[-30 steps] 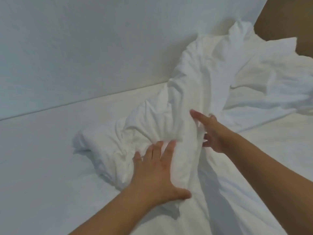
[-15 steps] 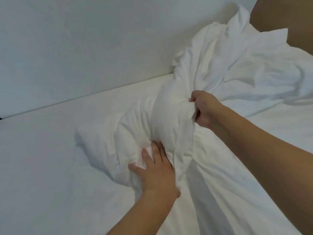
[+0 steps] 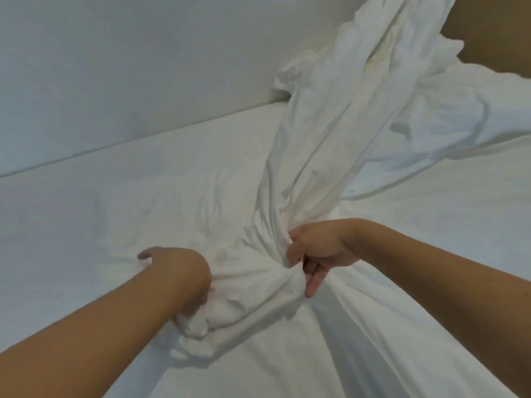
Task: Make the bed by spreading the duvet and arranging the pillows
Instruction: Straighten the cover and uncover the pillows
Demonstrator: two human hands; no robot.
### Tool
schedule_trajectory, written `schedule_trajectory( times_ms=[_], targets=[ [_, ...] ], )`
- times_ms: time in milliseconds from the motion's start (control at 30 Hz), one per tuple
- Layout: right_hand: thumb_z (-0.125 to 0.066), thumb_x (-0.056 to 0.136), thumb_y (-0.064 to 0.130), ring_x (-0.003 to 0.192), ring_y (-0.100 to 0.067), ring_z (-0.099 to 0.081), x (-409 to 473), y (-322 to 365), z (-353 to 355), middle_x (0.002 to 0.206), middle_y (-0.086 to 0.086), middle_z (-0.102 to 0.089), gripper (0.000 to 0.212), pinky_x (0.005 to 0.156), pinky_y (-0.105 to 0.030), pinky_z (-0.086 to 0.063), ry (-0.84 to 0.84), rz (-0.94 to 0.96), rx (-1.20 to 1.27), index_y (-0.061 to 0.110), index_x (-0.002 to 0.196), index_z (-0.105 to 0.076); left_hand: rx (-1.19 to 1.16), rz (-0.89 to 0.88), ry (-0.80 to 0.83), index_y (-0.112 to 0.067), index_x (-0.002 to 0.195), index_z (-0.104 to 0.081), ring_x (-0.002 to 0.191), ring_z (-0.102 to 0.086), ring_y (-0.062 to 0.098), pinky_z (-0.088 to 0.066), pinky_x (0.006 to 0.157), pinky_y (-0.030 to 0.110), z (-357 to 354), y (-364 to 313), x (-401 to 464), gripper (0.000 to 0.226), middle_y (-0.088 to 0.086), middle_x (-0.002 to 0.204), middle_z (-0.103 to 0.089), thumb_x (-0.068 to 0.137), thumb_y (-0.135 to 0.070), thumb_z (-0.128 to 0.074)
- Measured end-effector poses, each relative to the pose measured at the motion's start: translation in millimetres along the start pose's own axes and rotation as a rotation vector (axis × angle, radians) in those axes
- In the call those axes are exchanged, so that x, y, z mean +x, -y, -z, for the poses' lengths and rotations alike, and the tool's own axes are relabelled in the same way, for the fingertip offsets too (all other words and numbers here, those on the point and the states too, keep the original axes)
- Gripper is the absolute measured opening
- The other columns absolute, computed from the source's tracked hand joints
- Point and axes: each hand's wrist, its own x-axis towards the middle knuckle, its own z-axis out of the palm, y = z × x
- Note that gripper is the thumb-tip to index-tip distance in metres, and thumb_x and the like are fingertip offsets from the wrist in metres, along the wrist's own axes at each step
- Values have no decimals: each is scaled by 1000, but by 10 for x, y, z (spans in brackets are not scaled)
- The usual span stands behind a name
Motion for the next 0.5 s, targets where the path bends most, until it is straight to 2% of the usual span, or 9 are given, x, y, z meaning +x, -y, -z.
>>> schedule_trajectory(
  times_ms=[33,67,133,200,267,333,400,433,500],
  targets=[
    [-51,93,9,88,-36,-66,-94,-74,113,106,-22,-67,26,79,-45,-58,-35,-32,-89,0,117,-57,-23,-40,-29,-21,133,-51,120,-52,32,-40,101,52,239,36,-53,50,5,133,-53,86,-38,-54],
    [-55,93,16,92,-35,-67,-180,-161,283,105,-18,-68,23,81,-46,-57,-119,-48,-157,5,113,-59,-165,-62,-161,-19,127,-53,113,-55,29,-44,98,46,495,50,-111,53,4,125,-57,80,-45,-58],
    [-59,92,30,96,-33,-67,-385,-381,720,109,-16,-68,32,83,-46,-57,-358,-11,-38,8,115,-58,-560,-100,-537,-21,142,-35,119,-49,27,-43,96,43,957,-53,-193,86,5,134,-49,72,-67,-56],
    [-57,92,34,96,-35,-66,-602,-646,1148,113,-20,-65,43,86,-50,-55,-567,114,346,6,124,-53,-815,-151,-736,-30,152,1,138,-27,32,-30,105,59,1290,-398,-234,120,4,157,-17,60,-85,-53],
    [-54,94,36,99,-36,-63,-783,-843,1385,116,-21,-62,48,88,-51,-53,-696,177,574,6,130,-47,-898,-109,-746,-32,149,21,145,-9,33,-15,105,70,1418,-841,-46,134,1,160,11,54,-90,-54],
    [-53,94,39,102,-36,-61,-904,-962,1520,120,-20,-59,52,89,-50,-51,-740,167,612,7,134,-43,-932,22,-797,-27,150,18,140,-18,35,-23,102,63,1466,-1167,250,122,8,159,3,68,-77,-58],
    [-55,93,44,108,-36,-59,-995,-954,1613,129,-20,-54,62,93,-50,-49,-723,198,641,10,141,-37,-967,69,-968,-19,151,-11,118,-47,33,-41,90,42,1551,-1250,316,79,15,141,-37,89,-42,-53],
    [-56,91,48,114,-37,-56,-1039,-915,1668,136,-20,-50,69,96,-51,-46,-719,236,649,14,146,-31,-970,25,-1094,-18,141,-31,104,-56,31,-43,78,36,1622,-1239,264,54,12,123,-53,90,-26,-49],
    [-58,85,60,129,-38,-44,-1144,-790,1788,149,-20,-36,87,105,-53,-38,-701,329,678,23,152,-18,-847,-121,-1336,-21,110,-51,84,-63,29,-38,62,30,1685,-1104,-23,26,4,94,-63,85,-19,-45]
  ],
)
